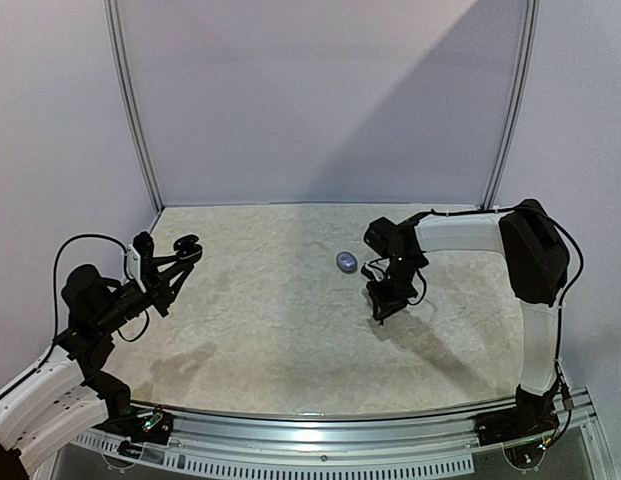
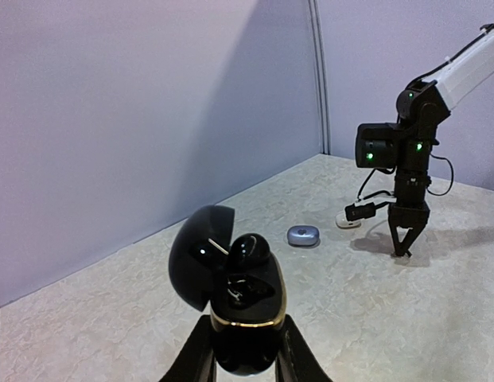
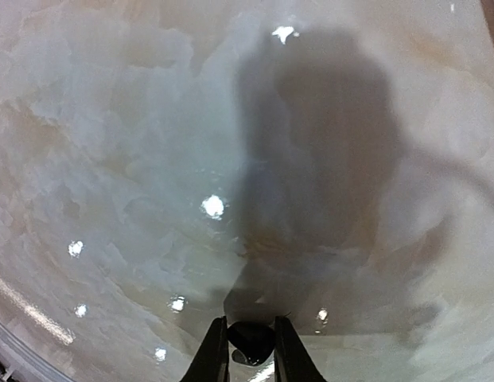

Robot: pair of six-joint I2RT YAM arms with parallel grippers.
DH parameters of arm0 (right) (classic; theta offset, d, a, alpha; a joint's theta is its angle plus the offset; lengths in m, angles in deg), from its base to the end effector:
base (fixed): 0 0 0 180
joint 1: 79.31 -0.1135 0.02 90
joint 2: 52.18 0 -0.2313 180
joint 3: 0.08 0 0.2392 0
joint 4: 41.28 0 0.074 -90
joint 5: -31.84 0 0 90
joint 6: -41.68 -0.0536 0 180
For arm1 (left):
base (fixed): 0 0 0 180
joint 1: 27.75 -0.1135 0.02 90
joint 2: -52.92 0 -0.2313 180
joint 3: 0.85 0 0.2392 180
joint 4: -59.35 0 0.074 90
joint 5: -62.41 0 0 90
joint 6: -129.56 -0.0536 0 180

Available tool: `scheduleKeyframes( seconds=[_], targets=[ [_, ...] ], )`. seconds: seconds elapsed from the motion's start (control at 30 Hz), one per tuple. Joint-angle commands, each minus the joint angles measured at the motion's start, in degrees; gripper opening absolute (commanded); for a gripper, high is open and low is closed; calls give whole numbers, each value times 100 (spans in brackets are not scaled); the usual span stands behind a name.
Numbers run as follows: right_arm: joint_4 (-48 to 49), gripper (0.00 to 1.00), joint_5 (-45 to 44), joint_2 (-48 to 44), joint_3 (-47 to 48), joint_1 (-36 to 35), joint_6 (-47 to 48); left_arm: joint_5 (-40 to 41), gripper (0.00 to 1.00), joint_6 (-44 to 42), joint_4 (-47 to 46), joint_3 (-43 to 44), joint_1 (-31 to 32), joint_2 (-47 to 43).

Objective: Insert the wireless bluetooth earbuds into the charging case

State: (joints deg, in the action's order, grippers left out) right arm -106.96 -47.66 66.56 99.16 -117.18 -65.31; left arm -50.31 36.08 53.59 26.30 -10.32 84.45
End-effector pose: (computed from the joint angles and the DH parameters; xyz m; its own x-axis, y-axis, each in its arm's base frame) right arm 0.2840 0.2332 0.1102 -0.9322 -0.3609 -0.0273 -0.3590 0.9121 0.1982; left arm 0.1701 -0.0751 0.2192 0.0621 0.0392 -0.9973 0.6421 0.7634 0.0700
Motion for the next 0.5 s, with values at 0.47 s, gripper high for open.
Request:
scheduleKeyframes(
  seconds=[0.47],
  targets=[
    [-1462, 2, -4007, 703, 601, -303, 44, -26, 0, -92, 16, -67, -80, -37]
  ],
)
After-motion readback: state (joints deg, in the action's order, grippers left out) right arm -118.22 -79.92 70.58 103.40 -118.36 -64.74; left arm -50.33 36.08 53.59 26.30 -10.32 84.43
